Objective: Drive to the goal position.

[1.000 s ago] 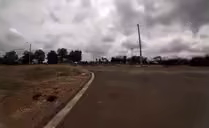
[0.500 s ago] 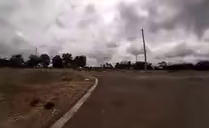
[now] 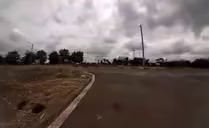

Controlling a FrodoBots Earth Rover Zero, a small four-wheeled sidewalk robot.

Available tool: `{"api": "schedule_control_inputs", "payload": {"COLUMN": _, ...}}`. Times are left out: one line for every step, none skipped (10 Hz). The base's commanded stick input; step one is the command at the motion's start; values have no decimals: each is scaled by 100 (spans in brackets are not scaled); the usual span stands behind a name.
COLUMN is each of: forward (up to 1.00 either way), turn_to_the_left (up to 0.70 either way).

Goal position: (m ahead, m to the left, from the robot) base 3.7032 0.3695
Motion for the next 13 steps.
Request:
{"api": "schedule_control_inputs", "payload": {"forward": 50, "turn_to_the_left": 0}}
{"api": "schedule_control_inputs", "payload": {"forward": 50, "turn_to_the_left": 0}}
{"api": "schedule_control_inputs", "payload": {"forward": 50, "turn_to_the_left": 0}}
{"api": "schedule_control_inputs", "payload": {"forward": 50, "turn_to_the_left": 0}}
{"api": "schedule_control_inputs", "payload": {"forward": 50, "turn_to_the_left": -45}}
{"api": "schedule_control_inputs", "payload": {"forward": 50, "turn_to_the_left": -39}}
{"api": "schedule_control_inputs", "payload": {"forward": 50, "turn_to_the_left": -29}}
{"api": "schedule_control_inputs", "payload": {"forward": 50, "turn_to_the_left": -16}}
{"api": "schedule_control_inputs", "payload": {"forward": 50, "turn_to_the_left": -3}}
{"api": "schedule_control_inputs", "payload": {"forward": 50, "turn_to_the_left": 0}}
{"api": "schedule_control_inputs", "payload": {"forward": 50, "turn_to_the_left": 0}}
{"api": "schedule_control_inputs", "payload": {"forward": 50, "turn_to_the_left": 0}}
{"api": "schedule_control_inputs", "payload": {"forward": 50, "turn_to_the_left": 0}}
